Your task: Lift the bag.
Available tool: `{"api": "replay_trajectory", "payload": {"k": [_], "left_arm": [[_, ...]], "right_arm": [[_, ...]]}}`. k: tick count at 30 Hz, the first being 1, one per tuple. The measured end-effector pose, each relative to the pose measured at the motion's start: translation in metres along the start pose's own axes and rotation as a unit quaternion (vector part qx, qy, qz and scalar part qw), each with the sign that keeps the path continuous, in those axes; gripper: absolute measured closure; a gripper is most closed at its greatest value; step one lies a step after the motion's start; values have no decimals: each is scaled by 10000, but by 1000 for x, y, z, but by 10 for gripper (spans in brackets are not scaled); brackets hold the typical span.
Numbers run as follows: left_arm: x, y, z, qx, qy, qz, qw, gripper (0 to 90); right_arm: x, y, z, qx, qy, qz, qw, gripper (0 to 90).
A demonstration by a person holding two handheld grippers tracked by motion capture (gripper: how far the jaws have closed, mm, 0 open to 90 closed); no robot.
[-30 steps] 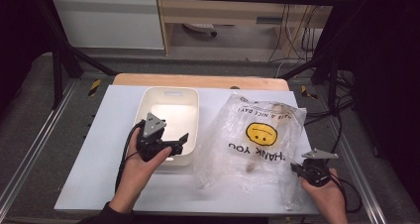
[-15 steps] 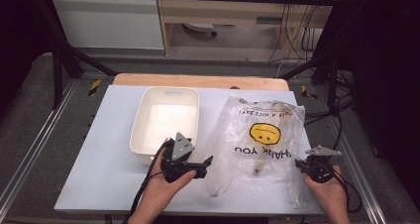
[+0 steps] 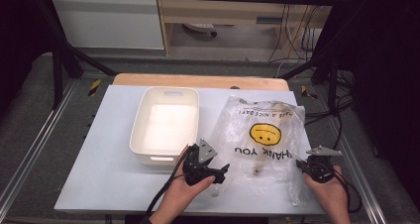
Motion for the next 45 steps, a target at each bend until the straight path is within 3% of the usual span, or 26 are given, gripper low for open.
{"api": "replay_trajectory", "payload": {"k": [4,8,11,14,22,29,39,41,45], "left_arm": [[9,-2,4,-170,-54,-52,9998,148],[23,0,1,-201,-96,139,9997,147],[29,0,-3,-48,-397,146,9991,143],[30,0,-6,-137,-144,158,9997,143],[40,9,-8,-338,-137,270,9990,148],[49,29,-10,-484,-195,446,9976,132],[31,58,-7,-998,-330,261,9941,148],[23,61,-9,-954,-386,128,9946,148],[17,66,-9,-1015,-375,256,9938,143]], "right_arm": [[0,2,-2,44,-16,-8,10000,900],[0,3,-6,107,-8,-5,9999,900],[0,4,-8,118,-5,-7,9999,900],[-1,5,-9,152,-19,-12,9999,900],[-3,8,-15,211,-13,-35,9998,900],[-4,9,-14,225,-19,-19,9997,900],[-5,10,-12,202,-24,-12,9998,900],[-6,10,-12,182,-20,-19,9998,900],[-6,9,-10,162,-32,3,9999,900]]}}
Point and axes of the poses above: each handheld gripper's, and its own axes: x roughly forward along the jaws, y roughly out of its underside, z roughly to its left, the point moved 3 cm from there along x, roughly forward along the jaws, and after that the axes turned 13 degrees about z, right-handed, at the moved point
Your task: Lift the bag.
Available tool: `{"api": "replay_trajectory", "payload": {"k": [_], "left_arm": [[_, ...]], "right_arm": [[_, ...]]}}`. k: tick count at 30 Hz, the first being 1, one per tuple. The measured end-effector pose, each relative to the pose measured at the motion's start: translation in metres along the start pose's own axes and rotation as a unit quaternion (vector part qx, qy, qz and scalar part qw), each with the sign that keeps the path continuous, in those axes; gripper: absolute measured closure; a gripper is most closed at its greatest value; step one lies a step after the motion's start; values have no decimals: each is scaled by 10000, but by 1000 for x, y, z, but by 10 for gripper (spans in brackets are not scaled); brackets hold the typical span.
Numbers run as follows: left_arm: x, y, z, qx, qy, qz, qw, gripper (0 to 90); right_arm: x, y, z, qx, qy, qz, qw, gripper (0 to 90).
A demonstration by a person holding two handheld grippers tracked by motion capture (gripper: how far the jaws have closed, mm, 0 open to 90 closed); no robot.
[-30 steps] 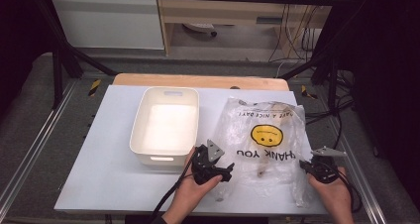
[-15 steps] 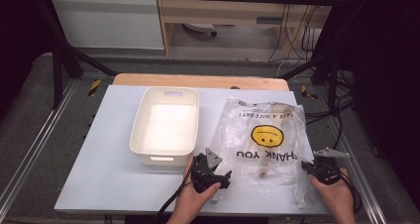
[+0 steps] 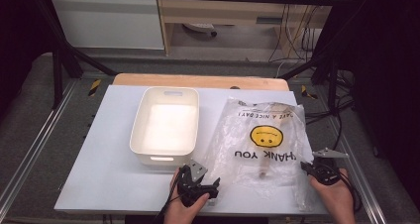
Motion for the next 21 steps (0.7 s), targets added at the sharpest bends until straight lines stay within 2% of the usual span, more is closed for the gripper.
{"api": "replay_trajectory", "payload": {"k": [4,5,7,11,15,20,21], "left_arm": [[8,3,6,3,-50,254,9997,143],[12,3,6,-5,-6,336,9994,148],[13,2,6,7,15,331,9995,117],[16,-2,3,58,-3,379,9993,125],[18,-5,0,148,58,337,9993,222],[19,-7,-6,405,-72,310,9987,435],[19,-7,-7,453,-85,312,9985,455]], "right_arm": [[-1,0,1,-15,-5,-1,10000,900],[-1,0,1,-23,-11,3,10000,900],[-1,0,1,-42,-12,-6,10000,900],[-2,-1,4,-45,-69,-24,10000,900],[-2,-1,8,-110,-129,-29,9999,900],[-2,-1,11,-151,-184,-21,9997,900],[-2,-1,11,-156,-186,-24,9997,900]]}}
Point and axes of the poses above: each handheld gripper's, and its own axes: x roughly forward along the jaws, y roughly out of its underside, z roughly to its left, the point moved 3 cm from there along x, roughly forward along the jaws, and after that the axes turned 13 degrees about z, right-handed, at the moved point
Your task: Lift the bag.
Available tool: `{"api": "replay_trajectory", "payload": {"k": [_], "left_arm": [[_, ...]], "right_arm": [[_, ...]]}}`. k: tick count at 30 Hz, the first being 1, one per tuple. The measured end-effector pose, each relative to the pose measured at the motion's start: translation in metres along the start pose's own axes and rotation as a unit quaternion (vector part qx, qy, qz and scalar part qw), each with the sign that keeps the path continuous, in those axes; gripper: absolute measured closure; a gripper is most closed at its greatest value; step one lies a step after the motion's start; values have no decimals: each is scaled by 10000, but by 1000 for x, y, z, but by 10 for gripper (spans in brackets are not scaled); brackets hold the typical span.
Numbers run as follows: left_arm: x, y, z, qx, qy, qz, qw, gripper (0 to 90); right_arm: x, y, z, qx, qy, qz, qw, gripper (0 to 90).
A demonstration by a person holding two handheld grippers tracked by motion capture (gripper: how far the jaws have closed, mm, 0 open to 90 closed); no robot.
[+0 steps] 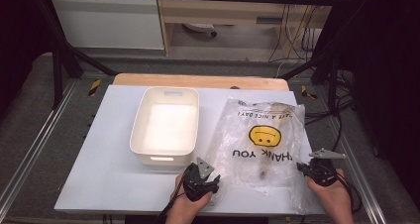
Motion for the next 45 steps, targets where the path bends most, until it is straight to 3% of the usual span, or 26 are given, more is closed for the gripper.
{"api": "replay_trajectory", "payload": {"k": [3,10,16,18,21,26,32,39,42,45], "left_arm": [[0,0,-2,109,114,-51,9999,591],[2,-3,3,228,316,-58,9992,806],[4,-5,5,232,469,-68,9986,893],[4,-5,5,227,506,-69,9984,899],[4,-5,5,231,524,-69,9983,900],[4,-5,6,220,558,-64,9982,900],[4,-5,6,220,565,-63,9981,900],[3,-5,7,201,596,-81,9980,852],[3,-5,8,84,419,-123,9990,660],[3,-5,10,-55,353,-110,9993,511]], "right_arm": [[0,0,0,-9,-13,-7,10000,900],[1,1,0,7,-16,-47,10000,900],[1,2,-2,81,-56,-121,9999,897],[1,3,-3,75,-73,-189,9998,857],[-1,4,-2,116,-126,-268,9995,749],[-5,7,1,144,-197,-377,9990,484],[-2,11,3,81,-59,-430,9990,258],[1,18,1,114,-65,-297,9995,177],[4,21,2,59,-85,-241,9997,198],[2,22,4,-88,-68,-254,9996,300]]}}
Point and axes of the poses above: each handheld gripper's, and its own axes: x roughly forward along the jaws, y roughly out of its underside, z roughly to its left, the point moved 3 cm from there along x, roughly forward along the jaws, and after that the axes turned 13 degrees about z, right-handed, at the moved point
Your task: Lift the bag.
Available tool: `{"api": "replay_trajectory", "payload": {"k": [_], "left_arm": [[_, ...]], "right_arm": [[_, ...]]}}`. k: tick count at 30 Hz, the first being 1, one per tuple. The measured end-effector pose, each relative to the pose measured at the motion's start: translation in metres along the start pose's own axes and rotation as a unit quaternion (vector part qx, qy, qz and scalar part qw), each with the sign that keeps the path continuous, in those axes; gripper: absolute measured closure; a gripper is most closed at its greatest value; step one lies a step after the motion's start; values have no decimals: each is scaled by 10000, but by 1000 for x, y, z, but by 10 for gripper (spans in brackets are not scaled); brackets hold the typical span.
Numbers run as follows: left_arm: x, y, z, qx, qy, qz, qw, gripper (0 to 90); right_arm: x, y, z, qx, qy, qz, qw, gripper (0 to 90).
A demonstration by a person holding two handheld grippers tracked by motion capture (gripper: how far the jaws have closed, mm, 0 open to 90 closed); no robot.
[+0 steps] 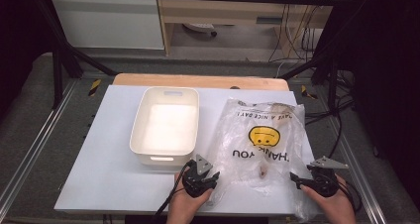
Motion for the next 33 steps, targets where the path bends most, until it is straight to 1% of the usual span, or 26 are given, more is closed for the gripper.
{"api": "replay_trajectory", "payload": {"k": [1,2,3,4,5,6,8,10,11,13,14,15,16,18,19,22,24,27,29,33], "left_arm": [[0,0,1,4,6,7,10000,512],[0,0,1,-42,15,-6,10000,507],[0,0,1,-47,20,-4,10000,503],[0,0,1,-1,-9,32,10000,503],[0,0,0,2,-55,16,10000,507],[0,0,-1,60,-85,17,9999,537],[0,0,-3,197,-66,36,9998,682],[1,0,-5,320,-9,51,9995,760],[1,0,-5,344,20,52,9994,783],[1,-1,-4,316,104,58,9994,835],[2,-1,-3,306,212,71,9993,873],[2,-1,-2,283,276,70,9992,897],[2,-2,-1,286,321,78,9990,900],[2,-3,0,299,393,95,9987,900],[2,-3,1,274,435,103,9986,900],[2,-5,3,221,555,120,9981,900],[1,-6,4,233,575,124,9980,900],[-6,-11,4,260,580,63,9980,900],[-11,-16,5,258,648,33,9976,900],[-21,-27,5,278,820,-22,9962,900]], "right_arm": [[0,0,1,-52,10,1,10000,320],[-1,1,2,-96,7,10,10000,346],[-2,1,2,-146,-16,-19,9999,396],[-2,1,3,-165,-29,-19,9999,430],[-2,1,3,-178,-52,-17,9998,466],[-3,1,4,-233,-56,-22,9997,515],[-3,0,5,-266,-75,-21,9996,588],[-3,0,7,-318,-97,-6,9994,667],[-3,-1,8,-362,-100,-6,9993,700],[-2,-3,10,-413,-138,12,9991,784],[-2,-3,11,-442,-143,28,9989,820],[-2,-4,11,-448,-168,37,9988,857],[-2,-5,12,-435,-220,56,9988,878],[-2,-6,13,-436,-269,88,9986,891],[-2,-7,14,-414,-335,109,9985,894],[-1,-9,17,-477,-408,156,9979,898],[-3,-10,19,-502,-449,124,9977,899],[-6,-14,20,-504,-520,40,9974,900],[-8,-16,21,-480,-567,-23,9972,900],[-14,-23,22,-528,-606,-119,9967,900]]}}
Point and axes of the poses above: each handheld gripper's, and its own axes: x roughly forward along the jaws, y roughly out of its underside, z roughly to its left, the point moved 3 cm from there along x, roughly forward along the jaws, and after that the axes turned 13 degrees about z, right-handed, at the moved point
